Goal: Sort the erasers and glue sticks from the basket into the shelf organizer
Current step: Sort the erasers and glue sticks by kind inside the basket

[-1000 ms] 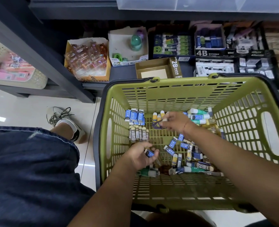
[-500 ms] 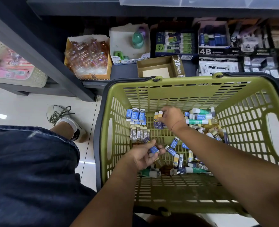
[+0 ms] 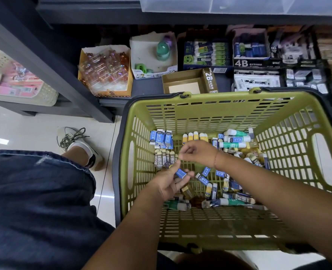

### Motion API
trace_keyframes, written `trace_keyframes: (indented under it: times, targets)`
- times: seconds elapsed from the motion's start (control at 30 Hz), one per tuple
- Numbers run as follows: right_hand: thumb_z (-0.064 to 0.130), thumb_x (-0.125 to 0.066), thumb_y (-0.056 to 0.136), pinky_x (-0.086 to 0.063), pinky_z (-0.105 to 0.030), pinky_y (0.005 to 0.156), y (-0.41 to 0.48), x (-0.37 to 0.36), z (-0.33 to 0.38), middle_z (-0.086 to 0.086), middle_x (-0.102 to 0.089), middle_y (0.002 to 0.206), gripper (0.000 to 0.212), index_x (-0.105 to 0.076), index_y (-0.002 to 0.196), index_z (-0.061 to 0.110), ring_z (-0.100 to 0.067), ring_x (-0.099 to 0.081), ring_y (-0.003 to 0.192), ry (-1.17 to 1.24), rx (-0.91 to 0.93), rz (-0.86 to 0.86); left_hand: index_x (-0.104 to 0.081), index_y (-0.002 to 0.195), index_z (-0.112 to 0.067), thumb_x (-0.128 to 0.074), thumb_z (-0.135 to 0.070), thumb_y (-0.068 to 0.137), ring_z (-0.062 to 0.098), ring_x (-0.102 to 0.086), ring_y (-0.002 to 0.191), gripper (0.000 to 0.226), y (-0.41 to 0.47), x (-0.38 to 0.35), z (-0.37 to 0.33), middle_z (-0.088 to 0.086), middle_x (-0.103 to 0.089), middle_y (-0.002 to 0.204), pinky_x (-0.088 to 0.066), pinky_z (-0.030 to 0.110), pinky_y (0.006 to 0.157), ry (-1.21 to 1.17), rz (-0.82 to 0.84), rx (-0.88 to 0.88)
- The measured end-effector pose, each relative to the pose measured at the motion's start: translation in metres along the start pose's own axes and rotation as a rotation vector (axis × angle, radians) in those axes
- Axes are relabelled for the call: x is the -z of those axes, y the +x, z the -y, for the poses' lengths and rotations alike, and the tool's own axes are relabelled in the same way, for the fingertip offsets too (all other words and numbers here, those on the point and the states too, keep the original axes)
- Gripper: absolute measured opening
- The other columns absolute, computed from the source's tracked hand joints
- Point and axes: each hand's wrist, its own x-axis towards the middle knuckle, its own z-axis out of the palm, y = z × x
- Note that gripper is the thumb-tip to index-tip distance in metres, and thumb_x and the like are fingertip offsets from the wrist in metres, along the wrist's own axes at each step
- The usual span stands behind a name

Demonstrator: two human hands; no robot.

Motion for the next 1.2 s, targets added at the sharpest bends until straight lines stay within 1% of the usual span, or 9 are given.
trace_keyframes:
  times: [0.17, 0.3, 0.37, 0.5, 0.63, 0.8, 0.97, 1.1, 1.2]
  targets:
    - [0.011, -0.08, 0.074, -0.051, -0.028, 0.062, -0.022, -0.018, -0.002, 0.002, -0.062, 0.078, 0.031, -0.061, 0.099, 0.013, -0.015, -0.059, 0.068, 0.038, -0.035, 0.126, -0.051, 0.131, 0.004, -0.06, -0.029, 0.092, 0.023, -0.073, 0.073, 0.051, 0.003, -0.003, 0.002, 0.015, -0.074, 0.091, -0.059, 0.024, 0.058, 0.11, -0.022, -0.026]
    - [0.007, -0.079, 0.073, -0.052, -0.034, 0.07, -0.02, -0.033, -0.008, 0.001, -0.061, 0.079, 0.03, -0.06, 0.095, 0.015, -0.012, -0.057, 0.07, 0.0, -0.077, 0.13, -0.059, 0.119, -0.002, -0.051, -0.033, 0.097, 0.022, -0.072, 0.077, 0.039, 0.001, -0.003, 0.004, 0.011, -0.073, 0.093, -0.061, 0.032, 0.068, 0.169, -0.028, -0.028]
    - [0.006, -0.079, 0.073, -0.049, -0.028, 0.067, -0.019, -0.035, -0.01, 0.001, -0.06, 0.078, 0.028, -0.06, 0.092, 0.016, -0.01, -0.056, 0.07, 0.032, -0.113, 0.125, -0.057, 0.118, -0.006, -0.041, -0.035, 0.101, 0.025, -0.07, 0.084, 0.037, 0.001, -0.004, 0.004, 0.013, -0.07, 0.099, -0.061, 0.037, 0.072, 0.156, -0.059, -0.032]
    - [0.007, -0.076, 0.078, -0.049, -0.018, 0.064, -0.018, -0.023, -0.013, -0.002, -0.066, 0.091, 0.033, -0.064, 0.108, 0.008, -0.016, -0.063, 0.084, 0.259, -0.244, 0.019, -0.041, 0.136, 0.002, -0.034, -0.022, 0.105, 0.029, -0.067, 0.08, 0.039, 0.007, -0.003, 0.003, 0.022, -0.066, 0.097, -0.061, 0.034, 0.062, 0.073, -0.159, -0.08]
    - [0.005, -0.069, 0.084, -0.048, -0.017, 0.054, -0.018, -0.012, -0.019, -0.005, -0.065, 0.081, 0.036, -0.059, 0.119, 0.001, -0.012, -0.057, 0.064, 0.451, -0.325, -0.06, -0.051, 0.125, 0.005, -0.04, -0.023, 0.103, 0.021, -0.068, 0.074, 0.037, 0.009, 0.006, 0.0, 0.014, -0.067, 0.088, -0.058, 0.024, 0.058, 0.09, -0.231, -0.111]
    - [0.007, -0.068, 0.085, -0.049, -0.017, 0.049, -0.009, -0.011, -0.006, -0.006, -0.064, 0.073, 0.031, -0.06, 0.115, 0.007, -0.011, -0.057, 0.058, 0.68, -0.357, -0.139, -0.044, 0.136, -0.002, -0.039, -0.023, 0.104, 0.013, -0.065, 0.06, 0.039, 0.007, 0.002, 0.002, 0.008, -0.073, 0.078, -0.051, 0.018, 0.045, 0.167, -0.248, -0.105]
    - [0.005, -0.07, 0.084, -0.048, -0.015, 0.043, 0.029, -0.026, 0.022, -0.007, -0.062, 0.069, 0.024, -0.062, 0.107, 0.0, -0.003, -0.054, 0.039, 0.729, -0.339, -0.366, -0.056, 0.092, -0.002, -0.049, -0.03, 0.1, 0.008, -0.06, 0.047, 0.029, 0.006, 0.0, 0.001, 0.008, -0.07, 0.076, -0.048, 0.018, 0.042, 0.198, -0.26, -0.087]
    - [0.006, -0.071, 0.083, -0.048, -0.016, 0.042, 0.056, -0.036, 0.032, -0.008, -0.061, 0.066, 0.014, -0.063, 0.094, 0.003, -0.009, -0.054, 0.045, 0.63, -0.324, -0.442, -0.061, 0.086, -0.006, -0.056, -0.031, 0.097, 0.008, -0.052, 0.05, 0.027, 0.008, 0.004, -0.001, 0.004, -0.064, 0.072, -0.042, 0.017, 0.043, 0.189, -0.308, -0.108]
    - [0.004, -0.069, 0.085, -0.053, -0.016, 0.05, 0.064, -0.037, 0.031, -0.013, -0.066, 0.081, 0.01, -0.065, 0.094, 0.001, -0.013, -0.058, 0.056, 0.55, -0.309, -0.446, -0.059, 0.083, -0.006, -0.055, -0.024, 0.098, 0.01, -0.05, 0.058, 0.024, 0.01, 0.007, -0.002, 0.005, -0.061, 0.075, -0.045, 0.017, 0.047, 0.135, -0.331, -0.121]
